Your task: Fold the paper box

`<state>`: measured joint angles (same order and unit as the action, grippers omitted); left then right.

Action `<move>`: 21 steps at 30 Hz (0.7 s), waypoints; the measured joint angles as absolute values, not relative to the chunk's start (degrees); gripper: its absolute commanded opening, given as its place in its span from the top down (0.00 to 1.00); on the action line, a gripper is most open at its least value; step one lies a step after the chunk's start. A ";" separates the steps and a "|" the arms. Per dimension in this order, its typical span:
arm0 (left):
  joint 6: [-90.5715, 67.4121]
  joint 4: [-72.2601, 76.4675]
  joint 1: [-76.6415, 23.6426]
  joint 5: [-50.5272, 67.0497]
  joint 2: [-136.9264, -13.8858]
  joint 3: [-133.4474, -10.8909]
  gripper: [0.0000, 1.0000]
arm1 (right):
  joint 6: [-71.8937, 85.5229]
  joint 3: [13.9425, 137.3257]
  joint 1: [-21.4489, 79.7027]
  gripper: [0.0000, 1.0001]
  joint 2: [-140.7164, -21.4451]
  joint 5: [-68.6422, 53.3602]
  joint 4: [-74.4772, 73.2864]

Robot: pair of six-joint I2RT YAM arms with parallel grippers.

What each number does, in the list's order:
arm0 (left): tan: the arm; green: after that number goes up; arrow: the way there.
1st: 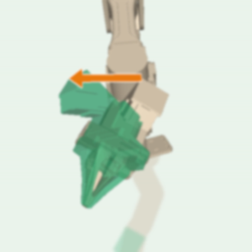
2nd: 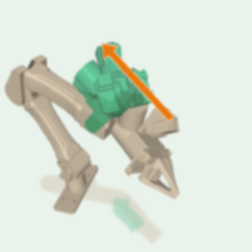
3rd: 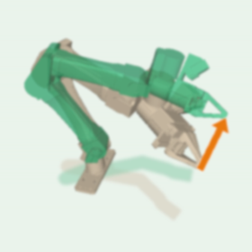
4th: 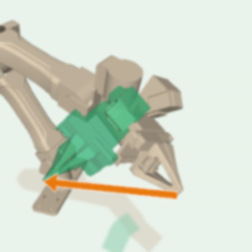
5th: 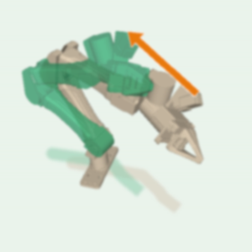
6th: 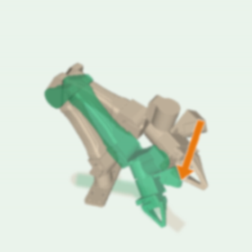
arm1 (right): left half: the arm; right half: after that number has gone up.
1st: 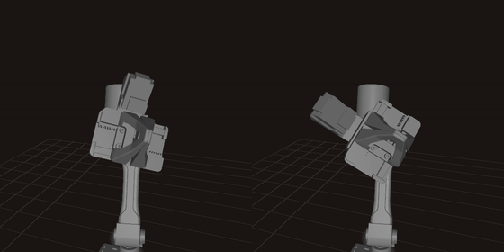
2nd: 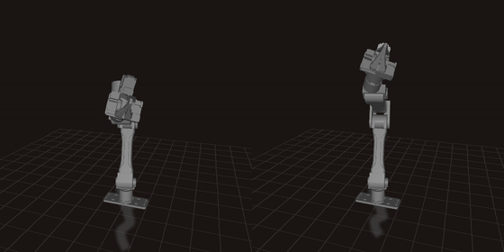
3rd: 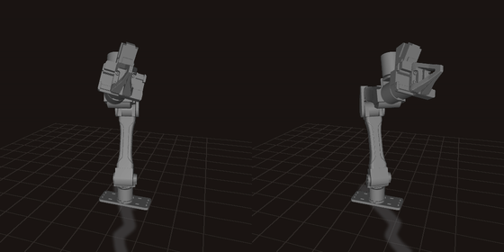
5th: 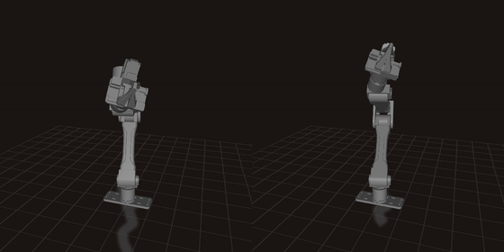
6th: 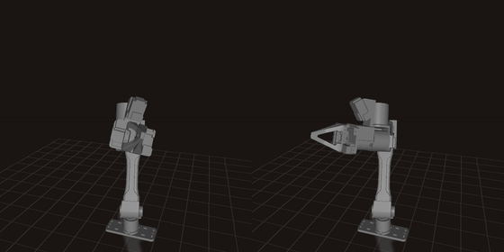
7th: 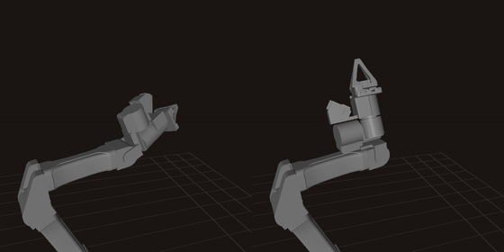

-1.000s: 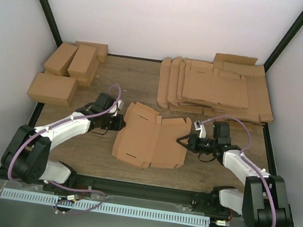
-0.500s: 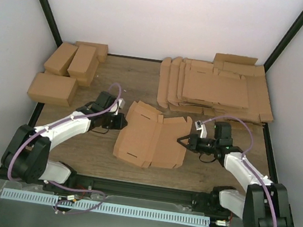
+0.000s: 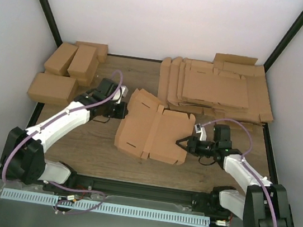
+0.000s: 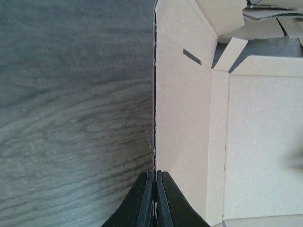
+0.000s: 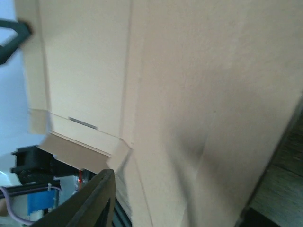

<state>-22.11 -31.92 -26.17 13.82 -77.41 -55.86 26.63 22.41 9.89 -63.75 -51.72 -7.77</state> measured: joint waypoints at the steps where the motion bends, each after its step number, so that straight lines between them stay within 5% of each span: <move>1: -21.50 -33.82 -26.59 12.45 -77.62 -57.74 0.96 | 26.76 21.91 10.20 0.45 -64.12 -51.37 -7.42; 4: -19.68 -38.76 -28.38 7.64 -79.00 -62.89 0.96 | 27.40 20.91 11.33 0.42 -65.67 -49.84 -6.76; 10: -16.75 -48.62 -33.23 -4.84 -83.18 -71.57 0.96 | 28.21 20.82 14.87 0.15 -68.69 -46.26 -5.91; 16: -14.24 -54.94 -39.64 -17.54 -87.48 -77.34 0.95 | 28.14 20.88 16.34 0.17 -69.28 -41.32 -6.07; 21: -12.53 -57.17 -46.00 -26.96 -91.92 -78.02 0.93 | 27.79 21.61 16.80 0.34 -68.75 -39.35 -6.11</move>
<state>-12.53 -57.17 -46.00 -26.96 -91.92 -78.02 27.79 21.61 16.80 -68.75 -39.35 -6.11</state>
